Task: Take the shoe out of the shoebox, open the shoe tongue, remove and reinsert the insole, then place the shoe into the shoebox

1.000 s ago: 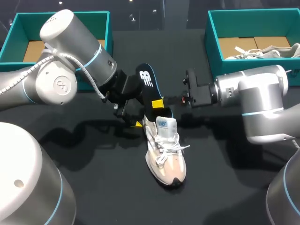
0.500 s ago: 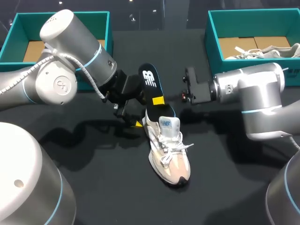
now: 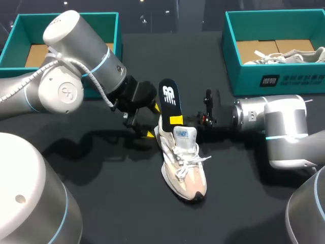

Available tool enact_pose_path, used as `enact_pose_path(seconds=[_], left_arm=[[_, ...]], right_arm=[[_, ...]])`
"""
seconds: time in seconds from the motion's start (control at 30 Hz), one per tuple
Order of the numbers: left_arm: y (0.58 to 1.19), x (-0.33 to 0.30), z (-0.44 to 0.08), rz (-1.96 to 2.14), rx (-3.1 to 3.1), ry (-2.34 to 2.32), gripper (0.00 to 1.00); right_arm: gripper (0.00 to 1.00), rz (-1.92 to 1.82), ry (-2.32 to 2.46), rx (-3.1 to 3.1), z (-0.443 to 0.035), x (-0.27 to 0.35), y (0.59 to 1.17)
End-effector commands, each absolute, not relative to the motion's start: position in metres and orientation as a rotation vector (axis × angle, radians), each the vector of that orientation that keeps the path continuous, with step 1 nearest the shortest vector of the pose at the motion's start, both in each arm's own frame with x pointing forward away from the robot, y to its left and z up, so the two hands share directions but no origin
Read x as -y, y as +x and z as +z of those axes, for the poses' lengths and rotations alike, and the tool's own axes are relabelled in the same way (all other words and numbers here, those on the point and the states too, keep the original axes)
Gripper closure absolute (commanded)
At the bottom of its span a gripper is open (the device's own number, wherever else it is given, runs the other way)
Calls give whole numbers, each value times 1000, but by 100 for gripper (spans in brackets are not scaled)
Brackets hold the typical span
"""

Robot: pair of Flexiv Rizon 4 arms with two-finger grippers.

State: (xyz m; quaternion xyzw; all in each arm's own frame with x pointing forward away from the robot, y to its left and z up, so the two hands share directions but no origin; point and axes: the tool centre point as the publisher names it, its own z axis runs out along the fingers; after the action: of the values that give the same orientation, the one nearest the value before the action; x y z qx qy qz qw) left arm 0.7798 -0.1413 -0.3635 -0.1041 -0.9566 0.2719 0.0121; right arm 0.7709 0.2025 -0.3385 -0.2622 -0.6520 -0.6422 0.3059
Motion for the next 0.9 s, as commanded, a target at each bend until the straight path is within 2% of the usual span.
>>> enact_pose_path(seconds=[0.03,0.37,0.4,0.43,0.47,0.5,0.9], left_arm=[[779,141,-364,848,2984,-326,0],[779,141,-364,848,2984,-326,0],[779,141,-364,848,2984,-326,0],[779,141,-364,848,2984,-326,0],[779,141,-364,848,2984,-326,0],[779,141,-364,848,2984,-326,0],[779,141,-364,848,2984,-326,0]], right_arm=[[100,-1701,-708,1719,-351,-205,759],[100,-1679,-741,1767,-342,-201,746],[97,-1682,-735,1775,-340,-201,747],[76,-1682,-727,1785,-337,-201,749],[69,-1680,-719,1796,-334,-202,751],[67,-1679,-708,1807,-331,-203,753],[74,-1634,-598,1900,-309,-213,773]])
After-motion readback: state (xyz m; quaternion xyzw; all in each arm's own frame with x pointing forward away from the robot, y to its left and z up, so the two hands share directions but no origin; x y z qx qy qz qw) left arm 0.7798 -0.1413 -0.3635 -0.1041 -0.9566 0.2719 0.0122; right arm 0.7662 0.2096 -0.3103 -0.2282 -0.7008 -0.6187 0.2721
